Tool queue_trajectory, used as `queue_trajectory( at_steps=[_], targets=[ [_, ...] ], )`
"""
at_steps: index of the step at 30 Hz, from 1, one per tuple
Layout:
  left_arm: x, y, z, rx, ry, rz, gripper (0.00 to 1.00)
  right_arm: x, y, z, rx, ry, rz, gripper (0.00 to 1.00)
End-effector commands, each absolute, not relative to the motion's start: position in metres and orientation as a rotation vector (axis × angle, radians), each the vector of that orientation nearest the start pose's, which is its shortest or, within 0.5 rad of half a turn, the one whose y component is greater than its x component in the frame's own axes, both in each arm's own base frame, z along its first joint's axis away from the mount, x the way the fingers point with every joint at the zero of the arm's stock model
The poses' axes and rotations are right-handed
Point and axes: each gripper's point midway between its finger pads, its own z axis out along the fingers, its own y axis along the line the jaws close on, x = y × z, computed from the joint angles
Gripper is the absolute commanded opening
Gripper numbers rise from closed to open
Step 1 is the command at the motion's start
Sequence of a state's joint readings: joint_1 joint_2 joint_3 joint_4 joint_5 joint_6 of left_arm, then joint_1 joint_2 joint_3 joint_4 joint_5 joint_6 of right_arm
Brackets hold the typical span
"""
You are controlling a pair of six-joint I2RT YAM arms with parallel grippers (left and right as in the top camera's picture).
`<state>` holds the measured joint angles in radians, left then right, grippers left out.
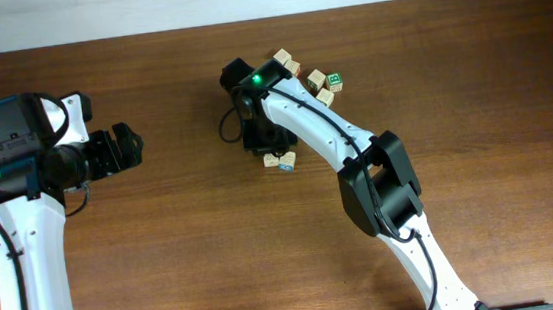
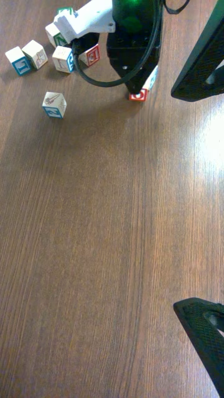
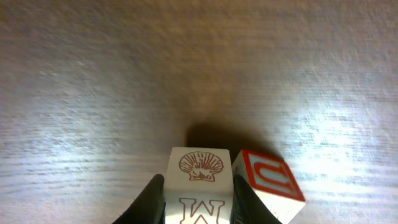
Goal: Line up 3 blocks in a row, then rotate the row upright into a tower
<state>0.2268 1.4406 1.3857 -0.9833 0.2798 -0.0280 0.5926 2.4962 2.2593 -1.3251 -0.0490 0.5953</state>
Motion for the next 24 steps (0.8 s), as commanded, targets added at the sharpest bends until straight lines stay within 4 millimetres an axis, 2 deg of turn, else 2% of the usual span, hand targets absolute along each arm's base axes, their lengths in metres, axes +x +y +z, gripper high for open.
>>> queue_trajectory(
  at_steps=[1, 8, 10, 14, 18, 21, 24],
  targets=[
    [0.36, 0.036, 0.224, -0.246, 2.54, -0.289, 0.99, 0.396, 0.276, 0.027, 0.06, 3.172, 0.044, 0.24],
    [0.36, 0.036, 0.224, -0.246, 2.54, -0.288, 0.99, 0.392, 0.274, 0.027, 0.115, 3.187, 0.031, 0.25],
    [0.36, 0.036, 0.224, -0.246, 2.54, -0.288, 0.99, 0.391, 0.274, 0.027, 0.115, 3.191, 0.027, 0.33],
    [0.36, 0.036, 0.224, -0.246, 2.54, -0.288, 0.99, 0.389, 0.272, 0.027, 0.116, 3.2, 0.017, 0.43],
    [0.36, 0.036, 0.224, -0.246, 2.54, -0.289, 0.99, 0.387, 0.271, 0.028, 0.116, 3.205, 0.011, 0.45],
    [0.36, 0.036, 0.224, -0.246, 2.54, -0.288, 0.99, 0.39, 0.273, 0.035, 0.096, 3.196, 0.024, 0.45],
    [0.36, 0.036, 0.224, -0.246, 2.54, -0.288, 0.99, 0.399, 0.278, 0.059, 0.018, 3.15, 0.073, 0.46]
  ],
)
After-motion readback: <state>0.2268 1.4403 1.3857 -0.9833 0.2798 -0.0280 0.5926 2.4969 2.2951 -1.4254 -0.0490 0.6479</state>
